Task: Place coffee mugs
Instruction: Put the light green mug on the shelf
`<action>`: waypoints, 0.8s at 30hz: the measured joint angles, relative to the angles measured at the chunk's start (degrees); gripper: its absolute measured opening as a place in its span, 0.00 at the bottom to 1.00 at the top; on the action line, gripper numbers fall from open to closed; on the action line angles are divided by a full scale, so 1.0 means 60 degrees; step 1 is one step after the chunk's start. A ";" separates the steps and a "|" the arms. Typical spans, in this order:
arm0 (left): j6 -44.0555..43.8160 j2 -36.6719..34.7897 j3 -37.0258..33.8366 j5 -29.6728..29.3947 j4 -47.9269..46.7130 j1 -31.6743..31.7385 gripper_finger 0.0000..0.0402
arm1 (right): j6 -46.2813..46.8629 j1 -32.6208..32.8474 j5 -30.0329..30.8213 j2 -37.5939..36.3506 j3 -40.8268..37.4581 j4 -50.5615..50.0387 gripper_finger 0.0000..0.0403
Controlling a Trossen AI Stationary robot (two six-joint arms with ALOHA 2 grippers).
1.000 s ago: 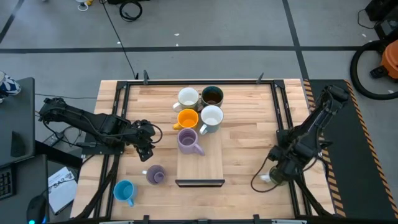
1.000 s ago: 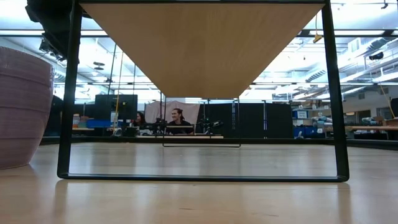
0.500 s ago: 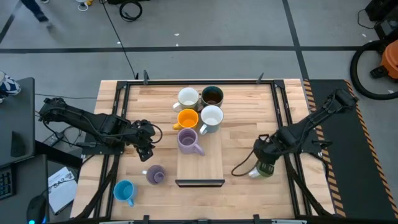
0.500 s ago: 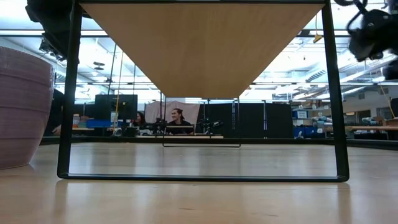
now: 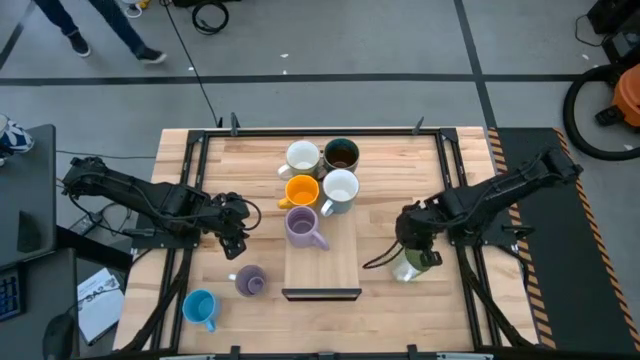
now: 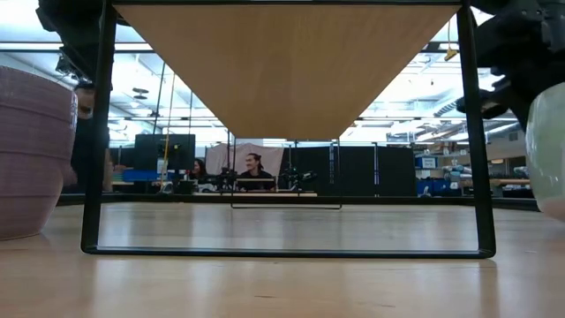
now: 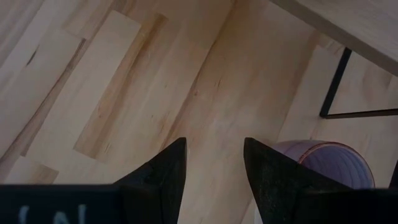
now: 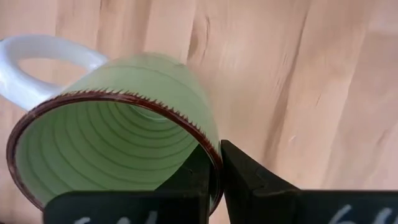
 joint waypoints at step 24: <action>-0.0572 -0.0003 0.0000 -0.0146 0.0004 0.0004 0.41 | -0.4900 -0.0290 0.1231 -0.0004 0.1108 -0.0273 0.06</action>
